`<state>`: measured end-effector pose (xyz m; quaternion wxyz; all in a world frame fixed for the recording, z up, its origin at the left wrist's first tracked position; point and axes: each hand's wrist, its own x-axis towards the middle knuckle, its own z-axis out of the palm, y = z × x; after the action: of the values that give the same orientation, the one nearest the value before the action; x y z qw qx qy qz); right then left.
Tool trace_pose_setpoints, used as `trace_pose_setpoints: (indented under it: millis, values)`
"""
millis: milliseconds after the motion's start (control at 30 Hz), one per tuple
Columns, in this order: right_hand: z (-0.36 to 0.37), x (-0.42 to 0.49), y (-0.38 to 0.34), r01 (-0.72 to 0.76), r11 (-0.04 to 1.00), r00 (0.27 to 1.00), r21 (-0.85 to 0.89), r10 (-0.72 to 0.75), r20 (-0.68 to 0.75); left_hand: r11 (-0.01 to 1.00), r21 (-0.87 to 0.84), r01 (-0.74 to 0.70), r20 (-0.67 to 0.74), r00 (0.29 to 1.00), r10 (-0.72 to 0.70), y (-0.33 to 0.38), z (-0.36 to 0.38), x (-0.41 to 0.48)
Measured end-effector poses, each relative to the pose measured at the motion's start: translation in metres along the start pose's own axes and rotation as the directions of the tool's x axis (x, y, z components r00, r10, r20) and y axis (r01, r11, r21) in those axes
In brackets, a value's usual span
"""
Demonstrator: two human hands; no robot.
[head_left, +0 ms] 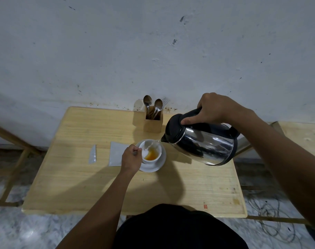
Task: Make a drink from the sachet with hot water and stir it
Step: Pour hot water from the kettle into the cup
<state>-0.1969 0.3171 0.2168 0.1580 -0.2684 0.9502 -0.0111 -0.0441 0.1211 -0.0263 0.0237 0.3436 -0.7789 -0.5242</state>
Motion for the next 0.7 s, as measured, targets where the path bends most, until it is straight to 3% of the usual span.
trace_pose_setpoints:
  millis: [700]
  values:
    - [-0.005, -0.005, 0.002, -0.026, 1.000, 1.000, 0.012, 0.026, 0.005, 0.999, -0.039, 0.014, 0.115, 0.993, -0.010, -0.007, -0.011, 0.002]
